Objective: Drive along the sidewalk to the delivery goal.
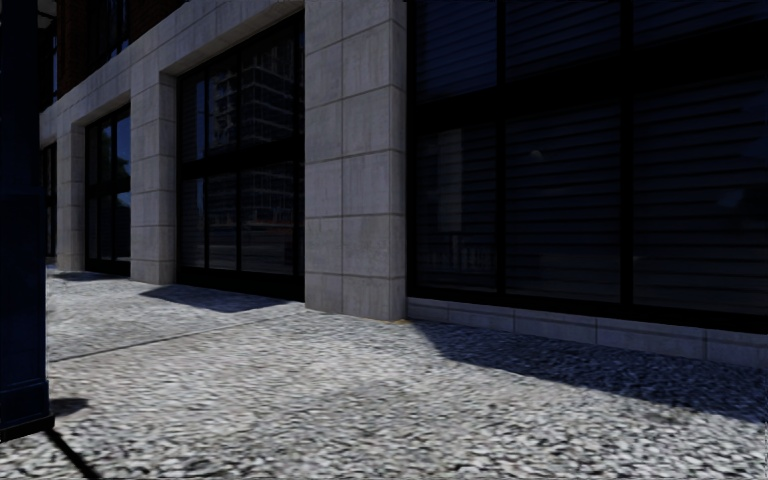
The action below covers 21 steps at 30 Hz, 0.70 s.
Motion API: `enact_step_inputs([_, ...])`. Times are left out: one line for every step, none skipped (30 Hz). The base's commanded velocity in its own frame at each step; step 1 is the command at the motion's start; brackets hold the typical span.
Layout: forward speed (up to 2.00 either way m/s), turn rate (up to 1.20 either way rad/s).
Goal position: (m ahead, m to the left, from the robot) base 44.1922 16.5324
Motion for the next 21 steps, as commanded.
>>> enact_step_inputs([1.54,0.00])
enact_step_inputs([1.54,0.00])
enact_step_inputs([1.54,0.00])
enact_step_inputs([1.54,0.00])
enact_step_inputs([1.54,0.00])
enact_step_inputs([1.54,0.00])
enact_step_inputs([1.54,0.00])
enact_step_inputs([1.54,0.00])
enact_step_inputs([1.56,0.10])
enact_step_inputs([1.56,0.10])
enact_step_inputs([1.60,0.39])
enact_step_inputs([1.62,0.43])
enact_step_inputs([1.63,0.53])
enact_step_inputs([1.63,0.53])
enact_step_inputs([1.63,0.59])
enact_step_inputs([1.63,0.75])
enact_step_inputs([1.63,0.82])
enact_step_inputs([1.63,0.82])
enact_step_inputs([1.63,0.84])
enact_step_inputs([1.63,0.85])
enact_step_inputs([1.63,0.85])
